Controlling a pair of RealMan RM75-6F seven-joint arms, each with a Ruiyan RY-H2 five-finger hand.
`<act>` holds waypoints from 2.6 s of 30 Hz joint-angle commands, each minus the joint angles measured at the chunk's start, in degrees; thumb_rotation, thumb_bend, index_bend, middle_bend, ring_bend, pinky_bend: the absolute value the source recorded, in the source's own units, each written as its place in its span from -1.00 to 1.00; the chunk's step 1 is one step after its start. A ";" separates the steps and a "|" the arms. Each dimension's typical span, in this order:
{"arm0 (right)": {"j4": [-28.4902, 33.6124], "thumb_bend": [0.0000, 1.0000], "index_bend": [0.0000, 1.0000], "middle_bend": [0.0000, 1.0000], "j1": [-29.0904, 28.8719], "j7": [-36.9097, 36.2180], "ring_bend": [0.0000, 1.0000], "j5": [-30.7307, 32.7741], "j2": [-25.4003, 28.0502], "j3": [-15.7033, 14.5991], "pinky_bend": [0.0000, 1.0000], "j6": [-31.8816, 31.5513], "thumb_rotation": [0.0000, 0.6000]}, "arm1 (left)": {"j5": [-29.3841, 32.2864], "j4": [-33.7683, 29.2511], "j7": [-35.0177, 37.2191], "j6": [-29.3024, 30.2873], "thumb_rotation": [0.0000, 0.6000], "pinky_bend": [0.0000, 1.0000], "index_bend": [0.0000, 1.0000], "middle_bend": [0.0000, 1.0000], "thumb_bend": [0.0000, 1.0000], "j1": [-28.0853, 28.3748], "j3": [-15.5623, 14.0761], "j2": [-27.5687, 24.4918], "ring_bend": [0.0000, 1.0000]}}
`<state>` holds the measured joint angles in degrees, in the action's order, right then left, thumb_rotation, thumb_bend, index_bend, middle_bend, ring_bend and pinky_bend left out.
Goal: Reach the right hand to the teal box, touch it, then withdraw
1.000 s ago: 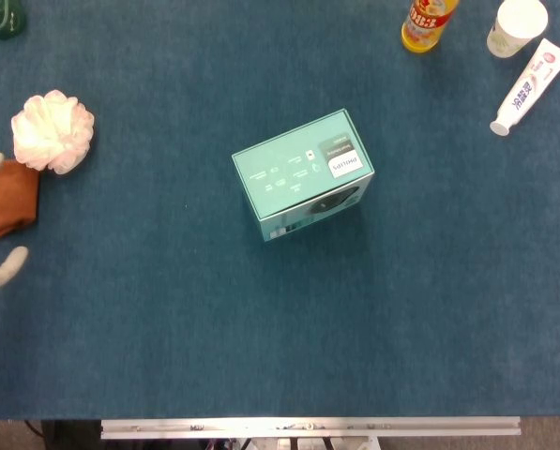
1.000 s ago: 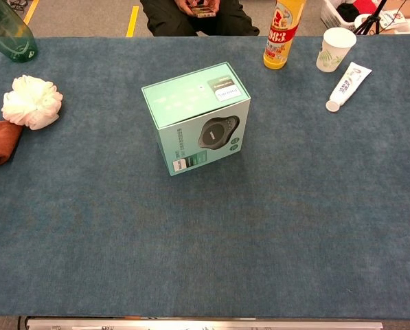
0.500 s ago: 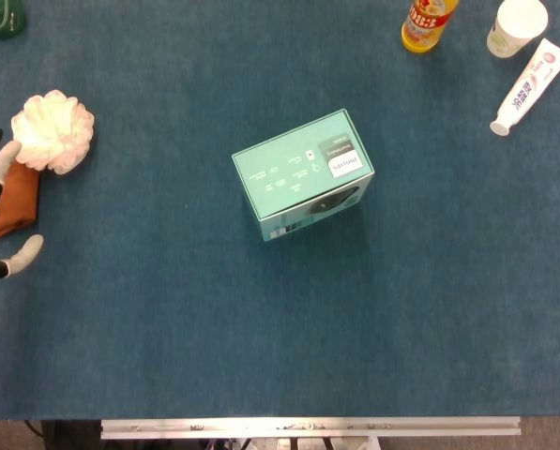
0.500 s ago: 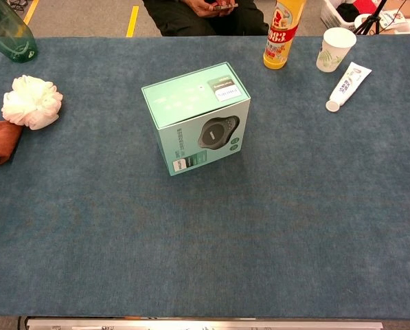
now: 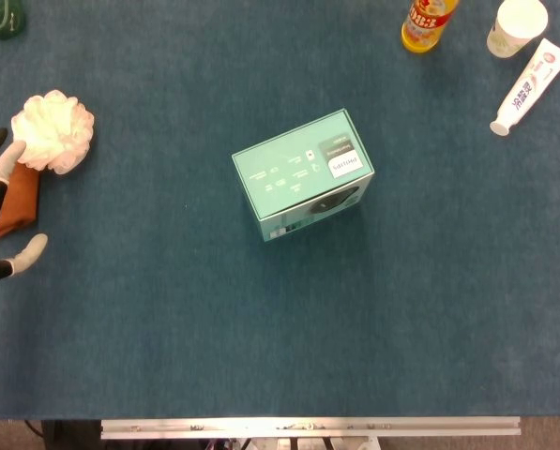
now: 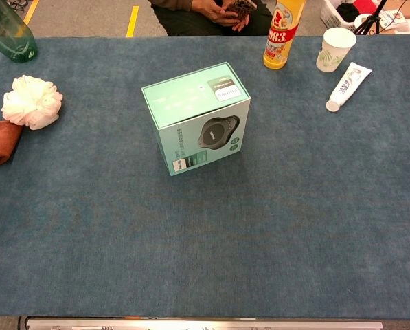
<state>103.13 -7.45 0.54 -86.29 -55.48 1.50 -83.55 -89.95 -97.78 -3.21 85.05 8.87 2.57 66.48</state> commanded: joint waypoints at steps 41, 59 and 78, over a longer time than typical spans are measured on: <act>10.43 -0.57 -0.93 -0.56 -26.95 16.45 -0.78 3.19 -11.65 1.95 -0.57 38.89 1.00 | -2.88 -1.19 3.52 3.03 1.00 -0.65 -0.89 -1.00 -0.60 -2.29 -1.92 -2.26 -1.00; 4.21 -0.57 -0.93 -0.56 -34.06 25.56 -0.78 17.43 -23.38 2.15 -0.57 41.40 1.00 | -2.41 -0.72 2.92 2.62 1.00 -0.65 -0.89 -1.00 -0.60 -2.36 -1.78 -2.09 -1.00; 3.43 -0.56 -0.93 -0.56 -36.18 27.01 -0.78 21.59 -24.84 -0.13 -0.57 38.19 1.00 | -2.56 -0.19 3.30 2.67 1.00 -0.65 -0.89 -1.00 -0.60 -2.44 -1.72 -2.09 -1.00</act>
<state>106.46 -43.66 27.64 -64.65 -80.42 1.49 -45.26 -92.49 -97.99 0.10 87.73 6.42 0.86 64.38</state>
